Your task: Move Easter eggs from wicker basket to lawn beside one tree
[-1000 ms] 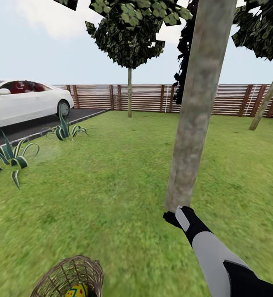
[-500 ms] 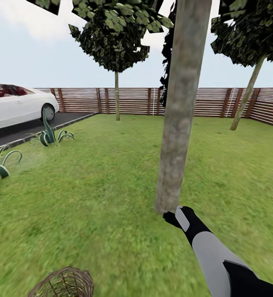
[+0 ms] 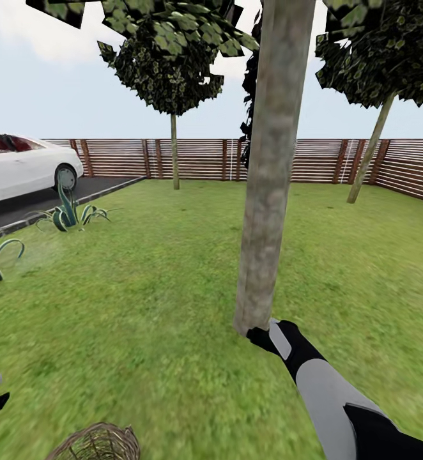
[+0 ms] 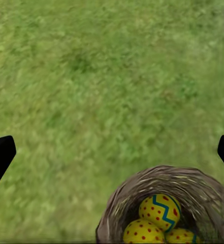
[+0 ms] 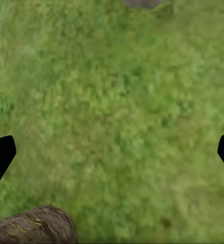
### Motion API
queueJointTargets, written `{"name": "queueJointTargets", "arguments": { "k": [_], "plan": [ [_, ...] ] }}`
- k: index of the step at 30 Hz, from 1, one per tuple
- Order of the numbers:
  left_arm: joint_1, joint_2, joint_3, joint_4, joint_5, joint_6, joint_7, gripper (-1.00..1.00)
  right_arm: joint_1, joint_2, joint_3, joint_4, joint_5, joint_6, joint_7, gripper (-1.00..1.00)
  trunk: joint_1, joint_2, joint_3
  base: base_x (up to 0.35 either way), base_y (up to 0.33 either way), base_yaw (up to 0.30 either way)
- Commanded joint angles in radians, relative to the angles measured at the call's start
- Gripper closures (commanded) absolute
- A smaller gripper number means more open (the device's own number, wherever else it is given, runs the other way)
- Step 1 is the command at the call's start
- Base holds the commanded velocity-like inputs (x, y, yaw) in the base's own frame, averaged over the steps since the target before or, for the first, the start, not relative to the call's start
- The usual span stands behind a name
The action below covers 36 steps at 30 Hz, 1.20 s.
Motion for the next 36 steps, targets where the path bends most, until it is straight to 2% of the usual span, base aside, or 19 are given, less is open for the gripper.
{"name": "queueJointTargets", "arguments": {
  "k": [1,2,5,8,12,18,22,26,31,36],
  "plan": [
    [0.0,-0.011,-0.009,-0.001,0.0,0.005,-0.004,-1.0,0.0,0.001,0.003,-0.002,-0.01,0.004,-0.006,-1.0,-0.004,0.007,0.002,0.0,0.0,-0.007],
    [-0.002,-0.031,-0.026,0.0,-0.002,0.004,-0.007,-1.0,0.0,0.001,0.016,0.0,-0.008,0.005,-0.004,-1.0,-0.008,0.014,0.006,0.0,0.0,-0.005],
    [-0.005,-0.062,-0.055,0.013,-0.004,0.001,-0.01,-1.0,0.001,0.001,0.046,0.0,-0.006,0.003,0.0,-1.0,-0.015,0.028,0.012,0.0,0.0,-0.003],
    [-0.006,-0.08,-0.07,0.026,-0.004,-0.005,-0.011,-1.0,0.002,0.001,0.082,0.0,-0.004,0.002,-0.001,-1.0,-0.015,0.028,0.012,0.0,0.0,-0.001],
    [-0.007,-0.088,-0.078,0.038,-0.005,-0.008,-0.01,-1.0,0.002,0.001,0.112,0.001,-0.004,0.003,-0.002,-1.0,-0.015,0.028,0.012,0.0,0.0,0.0],
    [-0.008,-0.093,-0.08,0.077,-0.003,-0.007,-0.009,-1.0,0.011,0.014,0.124,0.004,-0.007,-0.002,-0.005,-1.0,-0.015,0.028,0.012,0.0,0.0,0.108],
    [-0.029,-0.093,-0.081,0.124,-0.003,-0.003,-0.009,-1.0,0.025,0.018,0.125,0.004,-0.004,-0.004,-0.002,-1.0,-0.015,0.028,0.012,0.0,0.0,0.196],
    [-0.074,-0.093,-0.081,0.226,-0.004,-0.004,-0.013,-1.0,0.053,0.018,0.135,0.001,-0.001,-0.004,0.002,-1.0,-0.015,0.028,0.012,0.0,0.0,0.069],
    [-0.102,-0.094,-0.083,0.289,-0.004,-0.007,-0.015,-1.0,0.077,0.019,0.148,0.001,-0.001,-0.026,0.003,-1.0,-0.015,0.028,0.012,0.0,0.0,0.02],
    [-0.112,-0.127,-0.094,0.306,-0.004,-0.009,-0.014,-1.0,0.104,0.02,0.164,0.003,-0.001,-0.083,0.002,-1.0,-0.015,0.028,0.012,0.0,0.0,0.005]
  ]
}}
